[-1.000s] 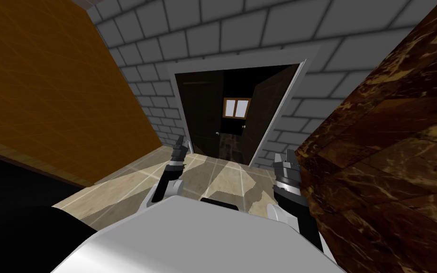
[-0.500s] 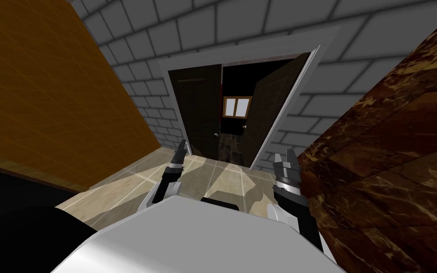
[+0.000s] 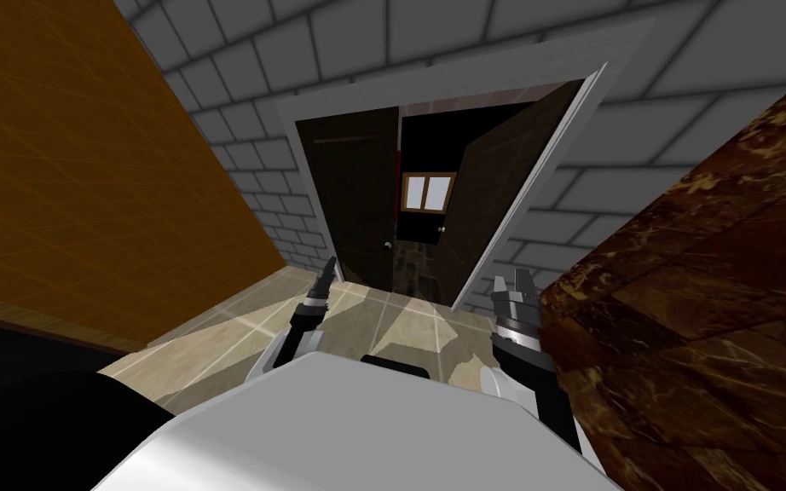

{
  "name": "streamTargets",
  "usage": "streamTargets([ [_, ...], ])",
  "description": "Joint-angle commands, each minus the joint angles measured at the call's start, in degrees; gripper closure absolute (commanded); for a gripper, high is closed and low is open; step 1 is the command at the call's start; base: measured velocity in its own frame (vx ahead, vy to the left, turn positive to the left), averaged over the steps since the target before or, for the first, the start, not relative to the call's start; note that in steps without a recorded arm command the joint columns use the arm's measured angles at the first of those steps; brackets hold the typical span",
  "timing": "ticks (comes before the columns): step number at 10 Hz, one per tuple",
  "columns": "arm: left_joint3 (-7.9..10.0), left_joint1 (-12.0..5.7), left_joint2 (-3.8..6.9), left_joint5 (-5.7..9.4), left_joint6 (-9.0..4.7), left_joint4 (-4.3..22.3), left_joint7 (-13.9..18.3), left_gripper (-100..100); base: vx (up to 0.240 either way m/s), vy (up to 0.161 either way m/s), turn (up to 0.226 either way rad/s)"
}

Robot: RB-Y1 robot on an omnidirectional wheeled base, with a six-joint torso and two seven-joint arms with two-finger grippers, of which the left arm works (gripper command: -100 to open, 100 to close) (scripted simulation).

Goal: Push the door open

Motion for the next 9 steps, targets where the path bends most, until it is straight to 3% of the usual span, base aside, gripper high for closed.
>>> streamTargets([
  [1,1.02,-0.17,0.36,-1.42,-1.65,2.3,-1.44,-100,0.125,-0.032,0.014],
  [3,1.72,-0.18,0.54,-2.57,-2.81,3.91,-2.55,-100,0.127,-0.02,0.014],
  [9,5.55,-0.28,1.17,-8.8,-9.1,12.58,-8.59,-100,0.158,-0.022,0.019],
])
